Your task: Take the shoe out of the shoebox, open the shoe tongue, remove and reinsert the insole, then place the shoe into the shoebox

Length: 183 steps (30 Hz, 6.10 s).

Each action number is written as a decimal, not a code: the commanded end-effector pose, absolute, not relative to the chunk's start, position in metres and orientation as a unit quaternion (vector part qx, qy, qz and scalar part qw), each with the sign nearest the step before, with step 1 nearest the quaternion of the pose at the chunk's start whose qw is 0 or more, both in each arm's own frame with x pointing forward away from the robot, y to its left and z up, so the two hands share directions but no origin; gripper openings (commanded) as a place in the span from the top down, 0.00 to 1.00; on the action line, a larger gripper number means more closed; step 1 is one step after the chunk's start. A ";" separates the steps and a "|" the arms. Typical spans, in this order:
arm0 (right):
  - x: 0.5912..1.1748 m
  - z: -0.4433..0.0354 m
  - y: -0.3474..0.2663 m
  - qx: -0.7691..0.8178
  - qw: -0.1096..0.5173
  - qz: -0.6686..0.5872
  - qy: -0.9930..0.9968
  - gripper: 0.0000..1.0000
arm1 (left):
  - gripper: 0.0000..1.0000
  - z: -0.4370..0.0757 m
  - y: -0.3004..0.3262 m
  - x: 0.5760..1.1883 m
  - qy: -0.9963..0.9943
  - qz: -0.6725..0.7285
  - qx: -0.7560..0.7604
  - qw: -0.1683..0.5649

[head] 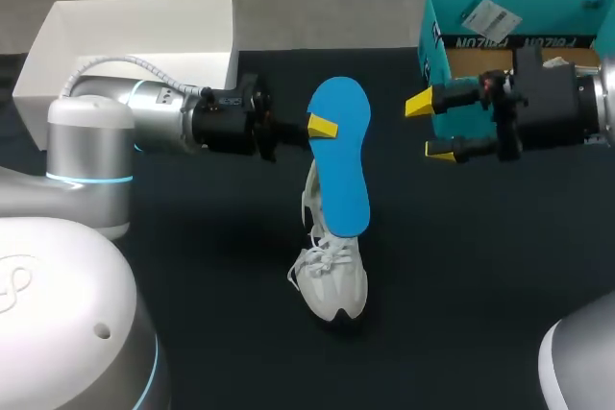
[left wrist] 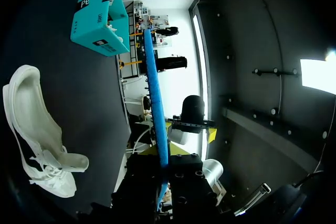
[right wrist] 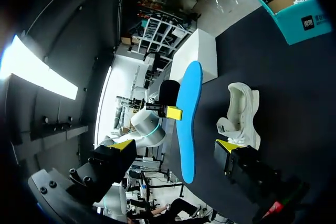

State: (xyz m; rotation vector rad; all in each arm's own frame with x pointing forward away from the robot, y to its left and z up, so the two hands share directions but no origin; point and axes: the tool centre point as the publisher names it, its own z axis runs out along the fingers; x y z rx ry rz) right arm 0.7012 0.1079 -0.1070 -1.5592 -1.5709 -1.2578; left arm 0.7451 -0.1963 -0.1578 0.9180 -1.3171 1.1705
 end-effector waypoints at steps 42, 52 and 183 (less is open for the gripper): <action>0.724 -0.130 0.124 -0.559 0.390 -0.550 -0.483 0.00 | 1.00 -0.158 -0.196 0.745 -0.556 0.493 0.388 0.545; 0.724 -0.130 0.124 -0.559 0.390 -0.550 -0.483 0.00 | 1.00 -0.158 -0.196 0.745 -0.556 0.493 0.388 0.545; 0.727 -0.132 0.125 -0.553 0.387 -0.552 -0.489 0.00 | 1.00 -0.147 -0.202 0.797 -0.467 0.480 -0.514 -0.535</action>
